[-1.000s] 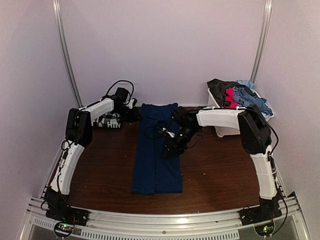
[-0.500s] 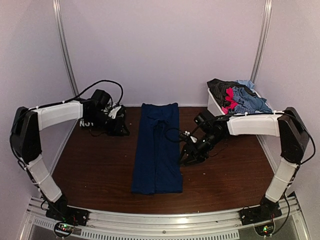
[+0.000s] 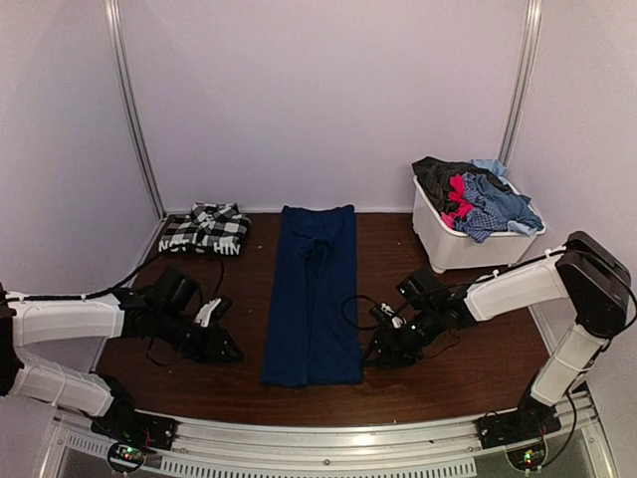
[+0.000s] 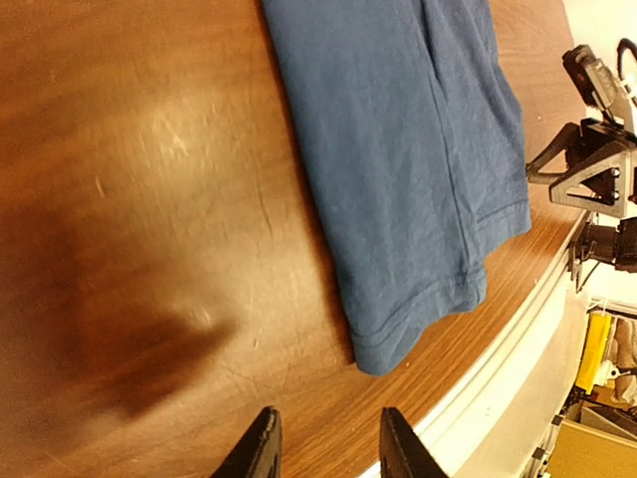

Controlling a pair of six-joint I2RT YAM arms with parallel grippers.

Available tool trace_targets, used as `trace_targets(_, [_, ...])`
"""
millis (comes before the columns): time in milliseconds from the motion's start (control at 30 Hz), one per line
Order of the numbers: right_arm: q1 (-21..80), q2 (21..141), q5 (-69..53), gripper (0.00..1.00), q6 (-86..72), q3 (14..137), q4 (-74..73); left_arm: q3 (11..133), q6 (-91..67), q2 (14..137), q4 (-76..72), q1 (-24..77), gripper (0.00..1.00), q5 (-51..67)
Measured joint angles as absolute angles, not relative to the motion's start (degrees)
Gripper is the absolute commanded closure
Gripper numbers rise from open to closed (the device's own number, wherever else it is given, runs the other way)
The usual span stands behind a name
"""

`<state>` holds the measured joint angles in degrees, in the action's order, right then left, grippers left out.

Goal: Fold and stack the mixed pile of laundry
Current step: Pick up the rectangle-folded T-shirt from the center of the board.

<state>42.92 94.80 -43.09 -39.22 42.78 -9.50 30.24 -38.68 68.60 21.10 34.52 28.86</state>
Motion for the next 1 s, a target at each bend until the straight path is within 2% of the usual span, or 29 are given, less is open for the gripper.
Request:
trace_targets(233, [48.47,94.87,-39.55,0.52,-43.83,38.92,3.33,18.09,-48.64,64.53,11.42,40.42,0.64,24.99])
trace_targets(400, [52.42,96.68,-37.01,0.56,-46.48,37.45,11.94,13.93,-53.91,63.16,1.93,43.31,0.62,23.40])
trace_targets(600, [54.24,97.21,-34.85,0.63,-50.19,33.85,20.67,13.82,-56.80,66.94,-5.15,45.82,0.62,21.87])
trace_targets(867, [56.75,96.88,-32.42,0.65,-54.24,30.37,26.17,16.08,-58.65,73.41,-11.20,49.50,0.62,20.56])
trace_targets(1000, [57.25,96.53,-31.62,0.74,-54.92,29.56,27.16,16.51,-59.11,75.05,-13.19,50.37,0.63,20.34])
